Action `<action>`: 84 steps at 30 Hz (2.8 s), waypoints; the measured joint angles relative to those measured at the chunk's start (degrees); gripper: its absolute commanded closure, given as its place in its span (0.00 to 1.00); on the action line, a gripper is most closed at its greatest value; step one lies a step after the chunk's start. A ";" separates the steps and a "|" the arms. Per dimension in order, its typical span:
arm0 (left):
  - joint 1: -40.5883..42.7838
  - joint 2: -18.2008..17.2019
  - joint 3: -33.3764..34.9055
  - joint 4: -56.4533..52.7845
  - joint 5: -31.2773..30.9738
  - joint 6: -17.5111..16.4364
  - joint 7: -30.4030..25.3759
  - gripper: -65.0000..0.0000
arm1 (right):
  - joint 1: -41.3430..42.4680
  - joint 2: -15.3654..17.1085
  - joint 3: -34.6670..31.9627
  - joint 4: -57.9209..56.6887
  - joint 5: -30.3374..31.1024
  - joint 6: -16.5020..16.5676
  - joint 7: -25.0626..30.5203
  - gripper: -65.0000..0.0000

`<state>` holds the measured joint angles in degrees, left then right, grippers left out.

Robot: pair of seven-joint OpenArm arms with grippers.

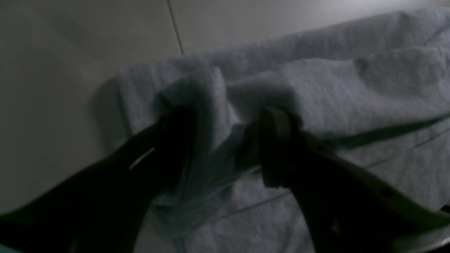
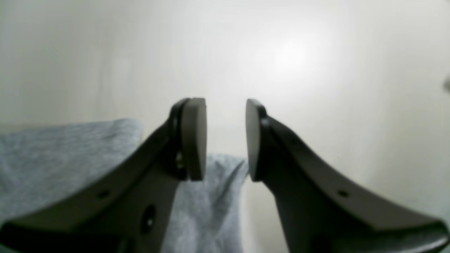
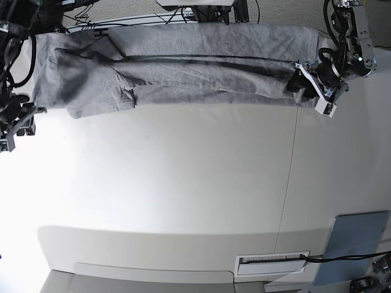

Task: Fold the T-shirt properly
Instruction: 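Reposition the right gripper and grasp the folded shirt edge again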

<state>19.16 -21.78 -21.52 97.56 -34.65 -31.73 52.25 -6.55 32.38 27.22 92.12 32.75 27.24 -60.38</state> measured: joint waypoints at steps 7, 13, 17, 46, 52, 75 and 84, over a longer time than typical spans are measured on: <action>0.02 0.02 0.00 0.07 -1.70 -1.60 -1.27 0.48 | 7.96 -0.02 -10.93 -13.77 3.32 -0.24 -4.79 0.71; 0.02 0.00 0.00 0.07 -1.66 -1.57 -1.27 0.48 | 12.63 -0.59 -20.02 -17.90 3.17 -2.45 -6.05 0.71; 0.02 0.02 0.00 0.07 -1.68 -1.57 -1.38 0.48 | 12.85 -3.61 -20.06 -17.86 3.21 -2.78 -6.64 0.71; 0.04 0.04 0.00 0.07 -1.64 -1.11 -1.68 0.48 | 0.92 -3.28 -19.76 14.60 1.42 -0.90 -15.58 1.00; 0.07 0.04 0.00 0.07 -1.64 -1.11 -1.66 0.48 | -10.78 -3.08 -19.76 25.44 1.64 -0.50 -12.59 1.00; 0.02 0.02 0.00 0.07 -1.66 -1.11 -1.68 0.48 | -23.93 -5.88 -19.74 29.46 11.91 7.21 -11.10 1.00; 0.02 0.02 0.00 0.07 -1.66 -1.09 -1.68 0.48 | -24.13 -5.88 -19.74 29.46 13.22 8.83 -12.31 1.00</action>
<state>19.18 -21.76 -21.52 97.62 -36.32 -32.82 50.57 -30.68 26.50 7.49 121.58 45.98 36.07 -72.69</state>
